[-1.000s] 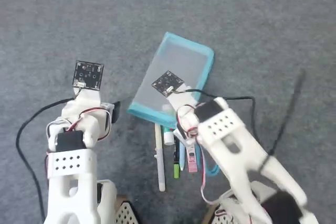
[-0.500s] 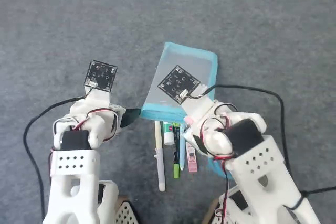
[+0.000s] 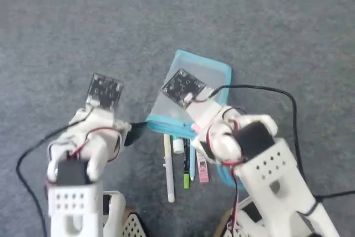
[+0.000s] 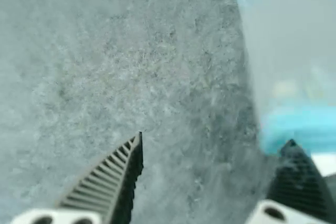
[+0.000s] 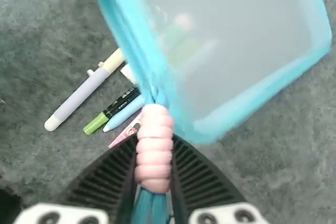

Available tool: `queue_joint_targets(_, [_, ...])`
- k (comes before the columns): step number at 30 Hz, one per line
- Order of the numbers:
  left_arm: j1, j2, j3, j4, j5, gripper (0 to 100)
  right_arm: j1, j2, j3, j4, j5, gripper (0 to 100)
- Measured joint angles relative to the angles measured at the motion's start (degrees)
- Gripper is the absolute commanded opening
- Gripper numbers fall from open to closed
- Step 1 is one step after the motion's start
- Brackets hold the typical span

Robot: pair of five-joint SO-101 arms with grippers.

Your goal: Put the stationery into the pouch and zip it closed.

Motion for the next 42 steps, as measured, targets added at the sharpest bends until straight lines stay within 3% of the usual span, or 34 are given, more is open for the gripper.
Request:
queue_joint_targets(4, [0.9,-6.8,0.0,3.3,-1.1,38,0.3,2.6,-2.6,0.0,0.0,0.7])
queue_joint_targets(11, [1.6,-6.2,0.0,2.8,-1.1,37,0.4,2.6,-7.4,2.8,0.0,0.7])
queue_joint_targets(21, [1.6,1.3,0.0,-4.6,-1.1,37,-7.1,2.6,-9.8,7.9,0.0,0.7])
queue_joint_targets(27, [1.6,1.5,0.0,-4.7,-1.1,37,-7.3,2.6,-9.8,9.1,0.0,0.7])
queue_joint_targets(39, [1.8,1.6,7.1,-14.9,-0.8,36,-7.6,1.7,-15.3,11.9,0.0,0.7])
queue_joint_targets(42, [2.5,1.7,10.0,-19.1,-0.2,29,-7.6,1.7,-15.3,11.9,1.3,0.7])
